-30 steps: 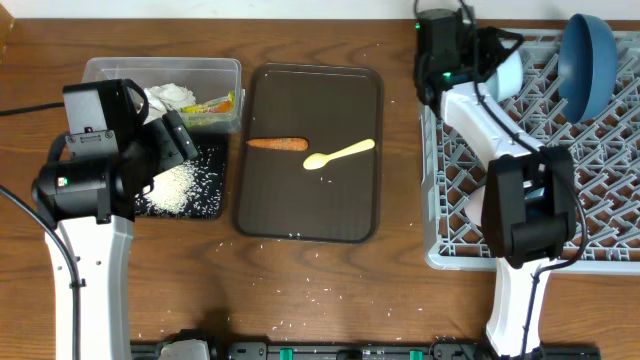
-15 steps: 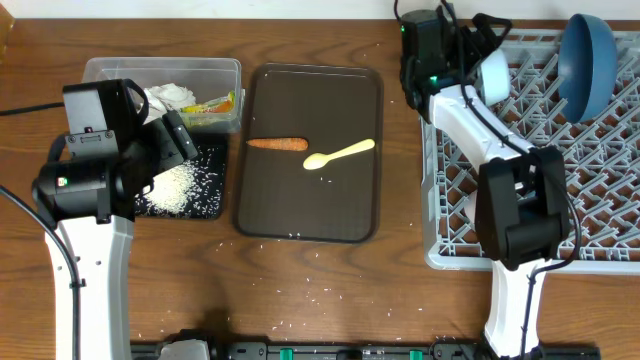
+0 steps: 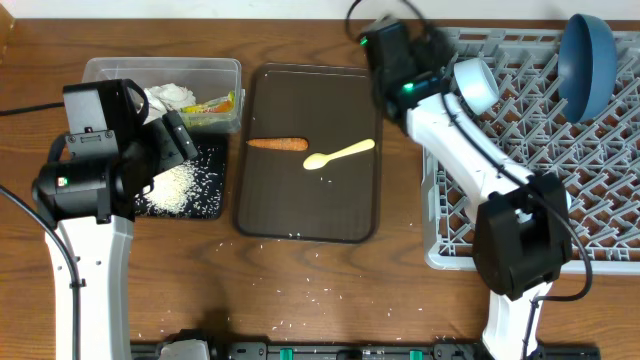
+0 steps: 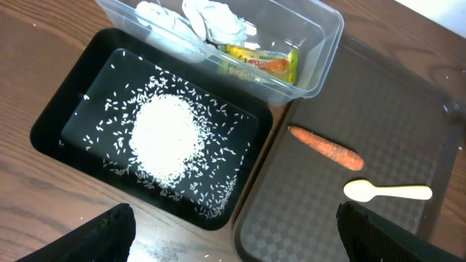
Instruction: Sort waste into correct bins and load items into the dishwasher rack
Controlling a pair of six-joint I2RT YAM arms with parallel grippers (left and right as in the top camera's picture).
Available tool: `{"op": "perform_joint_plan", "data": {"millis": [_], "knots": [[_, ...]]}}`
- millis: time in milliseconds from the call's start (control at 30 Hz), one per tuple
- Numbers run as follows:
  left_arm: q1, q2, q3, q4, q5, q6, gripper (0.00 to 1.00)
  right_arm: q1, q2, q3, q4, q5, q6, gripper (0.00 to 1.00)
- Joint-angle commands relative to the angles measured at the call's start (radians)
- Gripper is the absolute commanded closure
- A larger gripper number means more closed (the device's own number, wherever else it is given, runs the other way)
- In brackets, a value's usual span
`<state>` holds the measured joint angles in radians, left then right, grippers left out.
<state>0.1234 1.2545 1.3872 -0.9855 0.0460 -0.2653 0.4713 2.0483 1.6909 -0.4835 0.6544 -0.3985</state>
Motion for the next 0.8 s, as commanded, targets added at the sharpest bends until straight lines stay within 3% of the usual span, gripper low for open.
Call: {"op": "perform_joint_plan", "data": {"millis": [0,133,200,500,767], "knots": [[0.004,-0.007,0.005,-0.001,-0.003,-0.002,0.09,0.039,-0.041,-0.002,-0.107,-0.452,0.410,0.04],[0.004,-0.007,0.005,-0.001,-0.003,-0.002,0.10,0.055,-0.055,-0.002,-0.226,-0.858,0.624,0.01],[0.004,-0.007,0.005,-0.001,-0.002,-0.002,0.10,0.063,-0.047,-0.005,-0.218,-0.926,0.695,0.05],[0.004,-0.007,0.005,-0.001,-0.002,-0.002,0.09,0.119,0.028,-0.016,-0.209,-0.767,1.189,0.44],[0.004,-0.007,0.005,-0.001,-0.002,-0.002,0.09,0.180,0.098,-0.075,-0.198,-0.716,1.576,0.57]]}}
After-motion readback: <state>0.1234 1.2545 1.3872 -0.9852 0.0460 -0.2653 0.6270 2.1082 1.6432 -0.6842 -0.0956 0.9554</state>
